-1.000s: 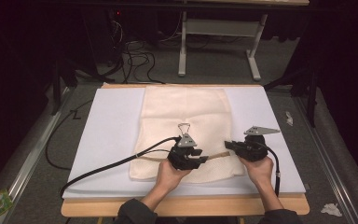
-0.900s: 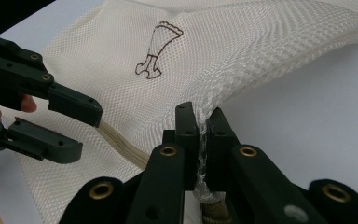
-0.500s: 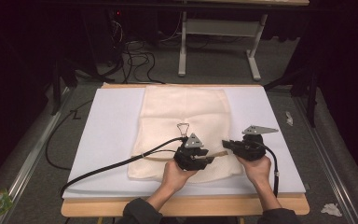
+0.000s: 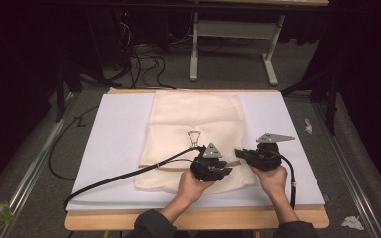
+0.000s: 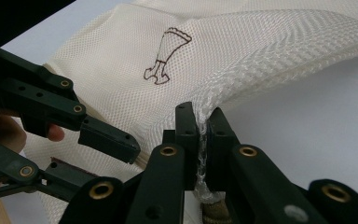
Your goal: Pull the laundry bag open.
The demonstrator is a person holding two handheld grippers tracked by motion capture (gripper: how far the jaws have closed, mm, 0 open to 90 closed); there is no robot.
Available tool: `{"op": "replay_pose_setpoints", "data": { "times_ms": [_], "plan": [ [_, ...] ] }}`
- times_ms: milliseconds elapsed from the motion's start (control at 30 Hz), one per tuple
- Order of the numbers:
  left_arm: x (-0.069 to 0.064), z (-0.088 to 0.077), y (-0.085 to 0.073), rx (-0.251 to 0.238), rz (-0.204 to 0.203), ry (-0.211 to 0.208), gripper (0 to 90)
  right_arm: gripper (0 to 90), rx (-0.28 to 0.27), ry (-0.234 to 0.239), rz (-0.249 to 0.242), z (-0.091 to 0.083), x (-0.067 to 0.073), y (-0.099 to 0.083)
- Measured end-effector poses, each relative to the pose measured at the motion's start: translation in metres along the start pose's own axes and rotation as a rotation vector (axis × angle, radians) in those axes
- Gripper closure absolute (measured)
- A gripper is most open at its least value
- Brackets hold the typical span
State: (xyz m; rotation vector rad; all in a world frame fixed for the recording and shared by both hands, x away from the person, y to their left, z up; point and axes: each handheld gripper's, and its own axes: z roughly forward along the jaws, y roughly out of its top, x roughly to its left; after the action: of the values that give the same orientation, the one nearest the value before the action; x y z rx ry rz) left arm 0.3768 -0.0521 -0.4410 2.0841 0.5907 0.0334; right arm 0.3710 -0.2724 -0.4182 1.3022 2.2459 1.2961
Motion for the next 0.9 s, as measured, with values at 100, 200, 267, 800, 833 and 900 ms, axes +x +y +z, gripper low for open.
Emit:
{"op": "replay_pose_setpoints", "data": {
  "times_ms": [100, 200, 267, 800, 833, 900],
  "plan": [
    [0.001, 0.001, 0.001, -0.012, -0.013, 0.003, 66.0, 87.6, -0.003, -0.001, -0.004, 0.000, 0.001, 0.000],
    [0.001, 0.001, 0.002, -0.019, -0.011, 0.009, 66.0, 87.6, -0.001, 0.000, -0.001, 0.001, 0.001, 0.000],
    [0.001, 0.002, 0.002, -0.021, -0.016, 0.007, 66.0, 87.6, -0.002, 0.001, -0.003, 0.001, 0.001, 0.000],
    [-0.003, 0.016, 0.004, -0.016, -0.017, -0.028, 69.2, 87.6, 0.005, 0.004, -0.002, 0.002, 0.002, 0.000],
    [-0.003, 0.015, 0.004, -0.020, -0.014, -0.032, 70.1, 87.6, 0.002, 0.004, -0.004, 0.003, 0.002, 0.000],
    [-0.005, 0.015, 0.003, -0.026, -0.008, -0.042, 71.5, 87.6, 0.001, 0.005, -0.003, 0.003, 0.002, 0.000]
  ]
}}
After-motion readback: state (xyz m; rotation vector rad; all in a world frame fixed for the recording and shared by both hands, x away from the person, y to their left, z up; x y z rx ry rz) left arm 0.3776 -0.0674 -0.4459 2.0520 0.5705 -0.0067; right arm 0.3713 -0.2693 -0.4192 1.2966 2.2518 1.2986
